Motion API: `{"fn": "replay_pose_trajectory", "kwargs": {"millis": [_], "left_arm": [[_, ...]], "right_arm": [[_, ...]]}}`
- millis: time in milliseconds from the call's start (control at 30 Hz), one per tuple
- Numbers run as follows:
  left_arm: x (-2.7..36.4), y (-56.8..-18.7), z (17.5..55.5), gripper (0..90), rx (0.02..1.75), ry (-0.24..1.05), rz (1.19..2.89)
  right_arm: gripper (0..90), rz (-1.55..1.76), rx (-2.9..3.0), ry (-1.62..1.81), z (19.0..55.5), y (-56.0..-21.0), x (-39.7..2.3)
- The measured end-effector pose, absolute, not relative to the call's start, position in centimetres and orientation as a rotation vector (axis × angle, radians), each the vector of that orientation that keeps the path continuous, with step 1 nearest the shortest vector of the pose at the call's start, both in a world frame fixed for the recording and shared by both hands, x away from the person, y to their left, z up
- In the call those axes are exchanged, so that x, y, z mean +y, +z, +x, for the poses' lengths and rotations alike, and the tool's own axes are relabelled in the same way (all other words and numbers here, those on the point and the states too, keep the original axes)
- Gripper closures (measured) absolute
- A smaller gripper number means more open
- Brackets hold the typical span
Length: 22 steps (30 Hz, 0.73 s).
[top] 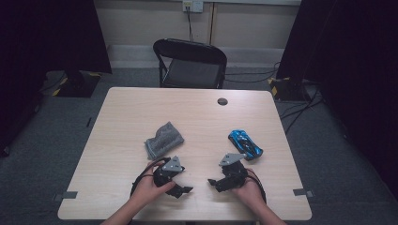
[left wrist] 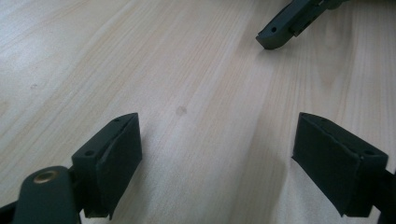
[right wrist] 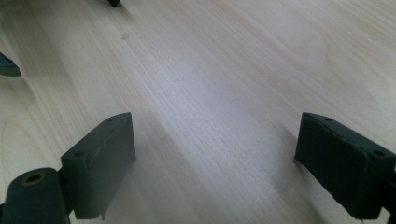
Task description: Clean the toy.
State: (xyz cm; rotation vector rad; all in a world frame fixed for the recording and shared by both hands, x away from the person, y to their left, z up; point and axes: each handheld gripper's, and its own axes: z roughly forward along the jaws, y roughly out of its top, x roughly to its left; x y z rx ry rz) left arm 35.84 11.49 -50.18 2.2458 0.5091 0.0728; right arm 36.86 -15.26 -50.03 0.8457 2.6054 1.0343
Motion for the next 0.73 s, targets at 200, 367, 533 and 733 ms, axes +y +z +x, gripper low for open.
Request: {"fn": "replay_pose_trajectory", "kwargs": {"millis": [200, 367, 533, 733], "left_arm": [[11.56, -50.33, 35.73, 14.7, 0.477, 0.093, 2.248], [11.37, -50.35, 35.55, 14.2, 0.436, 0.129, 2.276], [11.20, -50.40, 35.51, 10.7, 0.423, 0.138, 2.291], [11.18, -50.42, 35.53, 8.9, 0.424, 0.138, 2.294]], "right_arm": [[11.0, 0.838, 2.588, 1.065, 36.73, -50.23, -15.46], [11.1, 0.822, 2.573, 1.105, 36.62, -50.49, -15.69], [11.1, 0.818, 2.576, 1.106, 36.65, -50.49, -15.69], [11.1, 0.818, 2.576, 1.107, 36.66, -50.49, -15.69]]}}
